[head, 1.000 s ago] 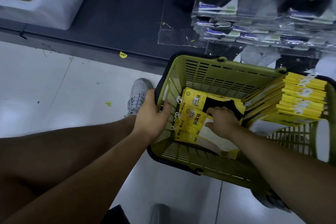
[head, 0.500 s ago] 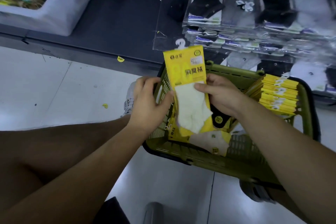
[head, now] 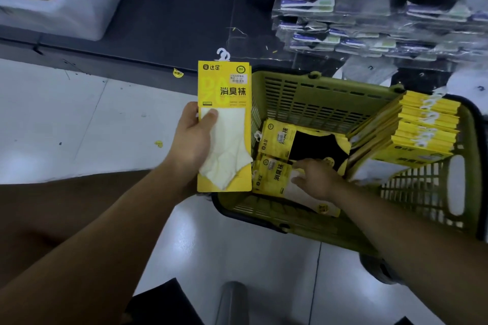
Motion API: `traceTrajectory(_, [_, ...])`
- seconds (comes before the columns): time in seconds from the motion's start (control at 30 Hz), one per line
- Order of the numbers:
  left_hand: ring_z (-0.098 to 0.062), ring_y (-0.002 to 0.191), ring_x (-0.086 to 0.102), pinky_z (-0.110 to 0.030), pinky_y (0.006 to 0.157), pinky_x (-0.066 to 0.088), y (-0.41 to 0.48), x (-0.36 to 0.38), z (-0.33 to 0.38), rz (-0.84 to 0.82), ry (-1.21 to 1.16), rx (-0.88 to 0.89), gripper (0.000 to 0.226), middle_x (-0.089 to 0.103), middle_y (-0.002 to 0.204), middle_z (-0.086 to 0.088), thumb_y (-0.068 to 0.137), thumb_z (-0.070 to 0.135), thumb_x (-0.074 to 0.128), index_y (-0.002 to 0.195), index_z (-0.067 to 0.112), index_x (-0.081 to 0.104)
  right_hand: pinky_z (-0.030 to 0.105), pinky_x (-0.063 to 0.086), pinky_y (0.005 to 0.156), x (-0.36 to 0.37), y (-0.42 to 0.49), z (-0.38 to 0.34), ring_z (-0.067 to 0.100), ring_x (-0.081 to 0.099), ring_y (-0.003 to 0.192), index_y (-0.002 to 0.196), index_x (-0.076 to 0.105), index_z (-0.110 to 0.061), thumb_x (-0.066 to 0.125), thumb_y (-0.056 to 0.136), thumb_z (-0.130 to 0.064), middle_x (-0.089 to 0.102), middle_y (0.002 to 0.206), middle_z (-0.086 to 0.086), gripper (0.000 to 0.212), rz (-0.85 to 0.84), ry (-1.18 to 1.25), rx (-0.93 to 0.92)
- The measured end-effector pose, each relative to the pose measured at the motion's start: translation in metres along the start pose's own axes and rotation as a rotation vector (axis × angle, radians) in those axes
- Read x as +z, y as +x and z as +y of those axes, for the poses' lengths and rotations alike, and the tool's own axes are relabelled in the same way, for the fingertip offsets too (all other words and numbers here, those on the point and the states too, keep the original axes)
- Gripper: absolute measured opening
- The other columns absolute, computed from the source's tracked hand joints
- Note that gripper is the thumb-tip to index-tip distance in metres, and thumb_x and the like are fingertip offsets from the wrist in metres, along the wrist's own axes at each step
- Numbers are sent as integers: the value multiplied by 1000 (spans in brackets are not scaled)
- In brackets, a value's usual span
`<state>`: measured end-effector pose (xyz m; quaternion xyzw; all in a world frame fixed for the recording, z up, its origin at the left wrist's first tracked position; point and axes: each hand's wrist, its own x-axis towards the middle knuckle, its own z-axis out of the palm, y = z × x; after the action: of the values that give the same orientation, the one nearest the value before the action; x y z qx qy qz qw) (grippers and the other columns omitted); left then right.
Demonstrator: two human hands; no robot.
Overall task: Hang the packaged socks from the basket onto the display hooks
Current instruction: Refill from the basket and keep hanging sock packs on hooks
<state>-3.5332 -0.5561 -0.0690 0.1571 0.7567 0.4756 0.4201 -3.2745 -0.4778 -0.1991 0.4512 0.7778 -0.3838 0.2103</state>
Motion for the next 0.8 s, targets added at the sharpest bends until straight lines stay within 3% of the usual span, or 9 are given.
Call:
traceTrajectory(0.1, [-29,106,74,-58,93,61,-4,2,1,-32,-9,4,9,74,116,-5,105,32,55,110,27,61,38,38,110,8,6,5,31,34,144,152,42,-17,56,102,-39,43,157,7,57,35,-72,20])
traceTrajectory(0.17, [-34,115,71,-64,100,57,-7,3,3,-51,-19,-9,22,71,125,-8,101,37,55,119,25,58,38,36,111,11,8,3,32,34,144,152,43,-17,59,100,-40,43,157,8,58,34,-72,25])
traceTrajectory(0.4, [-34,116,71,-64,99,57,-6,3,0,-63,-10,-32,19,70,128,-7,111,32,50,127,23,54,38,43,99,14,10,-2,30,51,124,131,62,-22,63,97,-41,57,133,7,40,125,-133,3])
traceTrajectory(0.6, [-34,114,72,-65,97,58,-7,2,2,-65,-13,-30,15,71,125,-7,109,32,53,122,26,57,36,46,78,-10,6,-2,25,58,93,102,59,-20,65,98,-27,59,99,1,10,54,226,8])
traceTrajectory(0.73, [-37,112,73,-67,98,57,-12,0,6,-73,-77,-54,21,73,122,-9,103,31,56,122,23,60,33,34,61,-54,-8,-8,18,52,69,86,55,-19,65,94,-22,55,78,2,14,257,439,65])
traceTrajectory(0.8, [-38,111,74,-67,97,57,-13,-1,7,-81,-115,-86,24,75,121,-9,101,28,58,124,20,61,33,31,59,-74,-20,-17,20,51,67,79,53,-15,65,90,-16,55,75,8,16,402,592,56])
